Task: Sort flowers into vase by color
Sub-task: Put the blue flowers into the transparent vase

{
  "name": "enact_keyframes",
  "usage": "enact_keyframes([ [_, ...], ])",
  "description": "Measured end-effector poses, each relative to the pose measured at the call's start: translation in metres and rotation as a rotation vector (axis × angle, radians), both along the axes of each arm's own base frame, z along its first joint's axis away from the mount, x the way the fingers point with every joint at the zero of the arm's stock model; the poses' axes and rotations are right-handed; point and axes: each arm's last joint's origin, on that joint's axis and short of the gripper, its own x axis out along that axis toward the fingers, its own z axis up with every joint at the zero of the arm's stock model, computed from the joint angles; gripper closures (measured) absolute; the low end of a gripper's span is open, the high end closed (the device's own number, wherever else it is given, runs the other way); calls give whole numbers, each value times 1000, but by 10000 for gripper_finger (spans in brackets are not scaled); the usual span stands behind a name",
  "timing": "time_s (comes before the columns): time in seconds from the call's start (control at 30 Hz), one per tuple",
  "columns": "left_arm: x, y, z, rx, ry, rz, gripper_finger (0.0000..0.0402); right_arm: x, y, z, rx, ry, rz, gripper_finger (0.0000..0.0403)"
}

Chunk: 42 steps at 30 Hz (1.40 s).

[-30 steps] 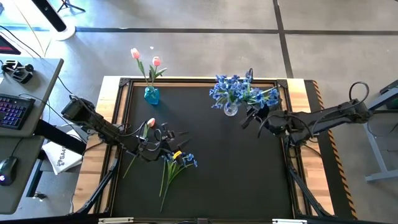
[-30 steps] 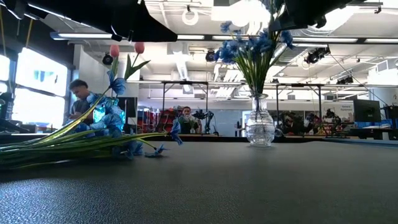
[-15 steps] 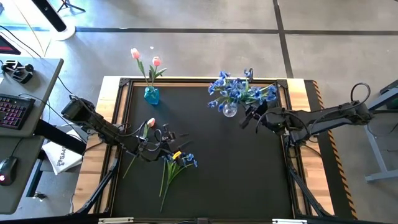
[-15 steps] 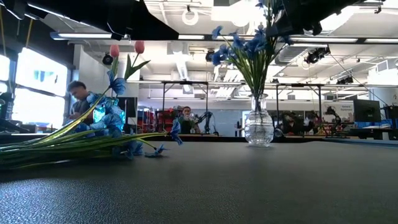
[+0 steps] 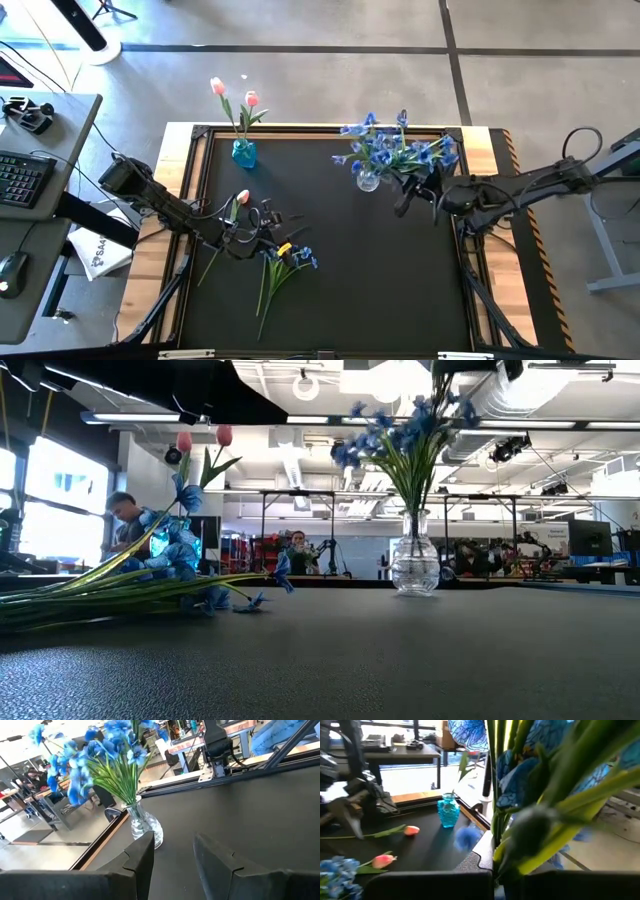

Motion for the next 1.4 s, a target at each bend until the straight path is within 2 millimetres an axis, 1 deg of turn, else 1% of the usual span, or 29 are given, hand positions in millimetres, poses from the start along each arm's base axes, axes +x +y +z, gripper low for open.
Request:
enact_keyframes([
  [0.2,0,0,0,-1,0,0,275,-12,14,24,15,53,97,402],
  [0.37,0,0,0,-1,0,0,275,-30,24,41,165,160,275,402],
  [0.5,0,0,0,-1,0,0,275,-45,31,46,281,250,403,402],
  [0.57,0,0,0,-1,0,0,275,-50,31,44,299,275,377,402],
  [0.63,0,0,0,-1,0,0,275,-56,26,36,271,307,248,402],
  [0.7,0,0,0,-1,0,0,275,-64,19,24,213,333,90,402],
  [0.8,0,0,0,-2,0,-6,275,-75,8,8,118,266,-114,402],
  [0.87,0,-1,0,-4,2,-20,275,-83,2,-2,90,213,-167,402],
  [1.0,1,0,0,-4,2,-20,275,-96,-5,-19,151,113,-136,402],
  [1.1,2,4,0,-6,3,-20,275,-96,-4,-28,182,11,-36,403],
  [1.23,5,9,1,-19,-4,-40,275,-89,-1,-36,94,-126,83,403],
  [1.33,7,11,2,-30,-17,-62,275,-86,-3,-37,-12,-196,71,403],
  [1.4,7,11,2,-34,-21,-73,275,-86,-6,-35,-44,-230,39,403],
])
